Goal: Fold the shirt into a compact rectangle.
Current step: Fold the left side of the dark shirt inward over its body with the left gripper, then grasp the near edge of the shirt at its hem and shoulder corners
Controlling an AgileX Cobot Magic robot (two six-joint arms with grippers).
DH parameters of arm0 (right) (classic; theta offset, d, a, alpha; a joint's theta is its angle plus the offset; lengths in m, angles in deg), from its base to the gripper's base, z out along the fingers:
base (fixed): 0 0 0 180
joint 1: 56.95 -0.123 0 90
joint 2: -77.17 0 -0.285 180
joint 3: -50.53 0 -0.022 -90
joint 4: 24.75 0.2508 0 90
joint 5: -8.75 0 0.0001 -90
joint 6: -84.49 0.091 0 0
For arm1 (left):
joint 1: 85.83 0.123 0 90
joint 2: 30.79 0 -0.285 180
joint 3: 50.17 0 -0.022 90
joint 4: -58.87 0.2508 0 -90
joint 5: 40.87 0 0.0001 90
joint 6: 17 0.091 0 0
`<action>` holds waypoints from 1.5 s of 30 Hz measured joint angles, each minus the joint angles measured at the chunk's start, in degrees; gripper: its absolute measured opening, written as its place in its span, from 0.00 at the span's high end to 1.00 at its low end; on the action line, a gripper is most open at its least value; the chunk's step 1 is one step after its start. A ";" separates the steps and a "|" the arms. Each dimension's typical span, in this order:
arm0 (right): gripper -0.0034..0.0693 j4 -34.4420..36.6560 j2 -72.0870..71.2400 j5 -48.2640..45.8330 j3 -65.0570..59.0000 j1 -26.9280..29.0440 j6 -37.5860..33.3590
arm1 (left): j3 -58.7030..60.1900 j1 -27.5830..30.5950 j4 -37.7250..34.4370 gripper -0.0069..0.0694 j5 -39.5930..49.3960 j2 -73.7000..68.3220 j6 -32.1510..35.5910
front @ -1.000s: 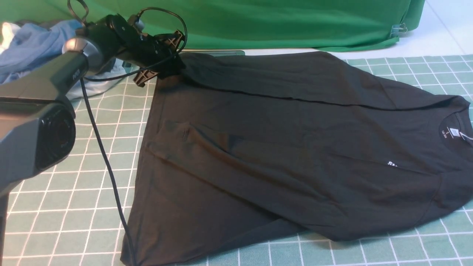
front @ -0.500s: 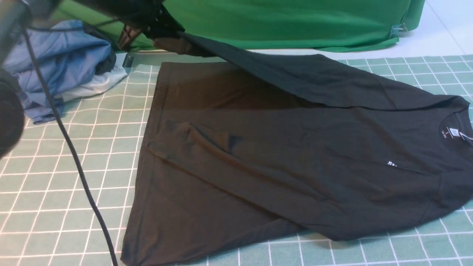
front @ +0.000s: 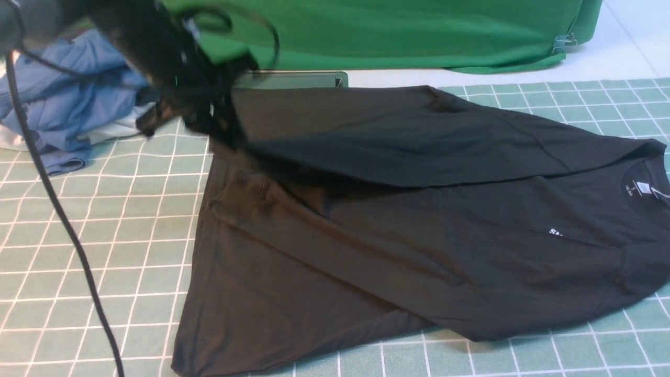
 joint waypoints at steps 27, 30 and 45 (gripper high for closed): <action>0.62 -0.02 0.00 -3.93 0.00 -0.11 0.10 | 17.79 -0.89 6.50 0.37 -0.42 15.04 -0.65; 0.62 -0.02 0.00 -4.06 0.00 -0.11 0.12 | 26.42 -0.89 6.43 0.34 -0.84 19.93 -1.96; 0.62 -0.07 0.00 -4.13 0.00 -0.11 0.17 | 56.86 -4.82 0.66 0.32 -24.41 23.79 -2.83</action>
